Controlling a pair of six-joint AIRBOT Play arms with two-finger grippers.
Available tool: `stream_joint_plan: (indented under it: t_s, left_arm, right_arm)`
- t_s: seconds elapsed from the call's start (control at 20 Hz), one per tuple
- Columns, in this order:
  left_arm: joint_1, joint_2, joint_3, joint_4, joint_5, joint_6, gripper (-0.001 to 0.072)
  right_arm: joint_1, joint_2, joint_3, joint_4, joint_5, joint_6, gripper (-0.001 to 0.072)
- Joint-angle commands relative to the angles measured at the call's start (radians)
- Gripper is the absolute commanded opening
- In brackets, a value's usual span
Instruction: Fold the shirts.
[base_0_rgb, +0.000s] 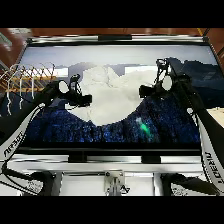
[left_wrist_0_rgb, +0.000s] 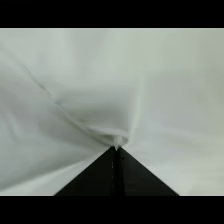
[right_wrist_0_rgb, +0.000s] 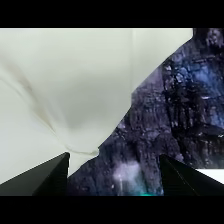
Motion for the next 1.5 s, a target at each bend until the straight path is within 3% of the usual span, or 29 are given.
stream_joint_plan:
  t_s: [0.0,0.15,0.3,0.6,0.85,0.9,0.95,1.0,1.05,1.2,1.25,1.3,1.4,1.45]
  left_arm:
    - [0.013,0.038,0.012,0.199,-0.073,0.077,0.0050]
    - [0.010,0.145,0.004,0.325,-0.238,0.116,0.0050]
    - [-0.090,0.299,-0.137,0.328,-0.230,0.102,0.0049]
    - [-0.246,0.577,-0.532,0.326,-0.211,-0.136,0.0049]
    - [-0.297,0.700,-0.658,0.327,-0.164,-0.245,0.0052]
    - [-0.286,0.704,-0.645,0.327,-0.161,-0.245,0.0078]
    - [-0.274,0.705,-0.628,0.327,-0.163,-0.245,0.0219]
    - [-0.262,0.705,-0.608,0.324,-0.163,-0.246,0.0480]
    - [-0.253,0.705,-0.592,0.322,-0.164,-0.259,0.0591]
    - [-0.234,0.705,-0.554,0.323,-0.159,-0.298,0.0597]
    - [-0.227,0.706,-0.537,0.324,-0.153,-0.297,0.0597]
    - [-0.214,0.706,-0.518,0.324,-0.138,-0.297,0.0597]
    - [-0.167,0.706,-0.475,0.324,-0.089,-0.298,0.0598]
    - [-0.136,0.705,-0.454,0.323,-0.064,-0.298,0.0600]
  right_arm:
    - [-0.002,-0.025,0.001,0.131,-0.018,-0.001,0.0687]
    - [-0.002,-0.025,0.001,0.182,-0.086,0.003,0.0687]
    - [0.000,-0.045,0.001,0.195,-0.200,0.060,0.0687]
    - [0.000,-0.136,0.001,0.209,-0.078,-0.058,0.0687]
    - [0.000,-0.148,0.001,0.213,-0.087,-0.077,0.0686]
    - [0.001,-0.148,0.001,0.216,-0.087,-0.078,0.0686]
    - [0.001,-0.148,0.001,0.231,-0.092,-0.081,0.0686]
    - [0.001,-0.153,0.001,0.261,-0.105,-0.092,0.0686]
    - [0.001,-0.159,0.001,0.315,-0.124,-0.121,0.0686]
    - [0.020,-0.208,0.001,0.445,-0.190,-0.164,0.0675]
    - [0.034,-0.225,0.001,0.437,-0.211,-0.156,0.0634]
    - [0.044,-0.242,0.001,0.438,-0.222,-0.156,0.0525]
    - [0.043,-0.251,0.001,0.437,-0.182,-0.167,0.0084]
    - [0.035,-0.239,0.001,0.418,-0.130,-0.208,0.0088]
